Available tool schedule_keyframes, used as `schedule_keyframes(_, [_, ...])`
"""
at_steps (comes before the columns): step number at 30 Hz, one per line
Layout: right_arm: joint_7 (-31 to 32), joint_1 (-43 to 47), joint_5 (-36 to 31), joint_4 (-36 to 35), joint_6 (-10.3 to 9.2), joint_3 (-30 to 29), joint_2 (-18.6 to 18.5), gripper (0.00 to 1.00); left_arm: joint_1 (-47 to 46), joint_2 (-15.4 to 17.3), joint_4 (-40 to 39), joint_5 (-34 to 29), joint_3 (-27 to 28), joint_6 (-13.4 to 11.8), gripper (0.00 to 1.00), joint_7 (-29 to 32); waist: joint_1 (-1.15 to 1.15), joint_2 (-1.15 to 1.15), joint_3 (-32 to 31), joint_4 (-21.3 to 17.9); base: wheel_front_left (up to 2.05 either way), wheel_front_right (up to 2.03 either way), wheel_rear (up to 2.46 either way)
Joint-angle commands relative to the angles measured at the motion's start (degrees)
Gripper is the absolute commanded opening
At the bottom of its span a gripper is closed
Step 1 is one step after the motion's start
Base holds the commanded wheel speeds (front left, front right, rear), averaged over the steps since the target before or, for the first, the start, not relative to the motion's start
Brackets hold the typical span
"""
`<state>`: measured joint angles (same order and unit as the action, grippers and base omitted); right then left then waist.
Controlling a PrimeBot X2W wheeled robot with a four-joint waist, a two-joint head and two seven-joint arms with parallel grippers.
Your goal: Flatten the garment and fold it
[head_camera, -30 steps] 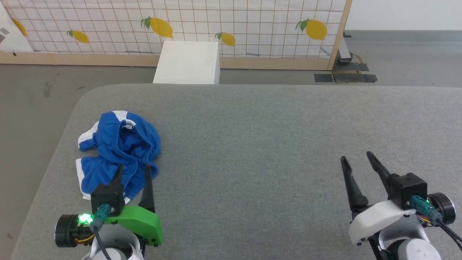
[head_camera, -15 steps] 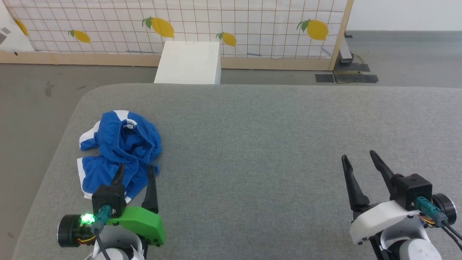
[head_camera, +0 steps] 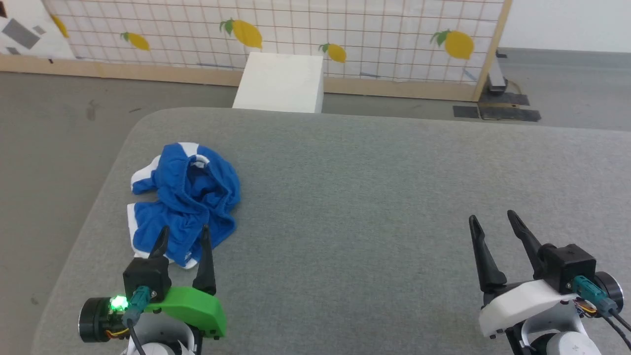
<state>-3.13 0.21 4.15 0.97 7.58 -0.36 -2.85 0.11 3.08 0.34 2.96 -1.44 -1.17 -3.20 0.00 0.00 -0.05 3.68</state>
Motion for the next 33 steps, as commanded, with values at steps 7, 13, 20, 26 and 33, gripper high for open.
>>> schedule_keyframes(7, [-1.83,1.25,1.97,0.70,-0.03,0.17,-0.01,1.00,1.66,-0.07,-0.12,1.28,-0.57,-0.74,1.00,-1.80,0.00,0.00,-0.01,4.63,0.00,0.00,0.00])
schedule_keyframes(13, [-2.56,1.72,2.72,0.89,-0.03,-0.15,-0.01,1.00,1.73,-0.08,0.01,1.77,-1.01,-0.91,1.00,-2.53,0.00,0.00,0.01,6.79,0.00,0.00,0.00])
schedule_keyframes(20, [-3.37,1.91,3.51,1.24,-0.04,-0.16,-0.01,1.00,2.03,-0.09,0.11,2.30,-1.36,-1.24,1.00,-3.34,0.00,0.00,0.01,8.57,0.00,0.00,0.00])
schedule_keyframes(26, [-4.08,2.13,4.27,1.64,-0.04,0.08,-0.01,1.00,2.48,-0.10,0.26,2.68,-1.62,-1.45,1.00,-4.04,0.00,0.00,-0.05,9.74,0.00,0.00,0.00])
schedule_keyframes(33, [-4.92,2.51,5.24,1.99,-0.05,0.18,-0.01,1.00,2.85,-0.11,0.43,3.30,-2.17,-1.69,1.00,-4.88,0.00,0.00,-0.09,11.10,0.00,0.00,0.00])
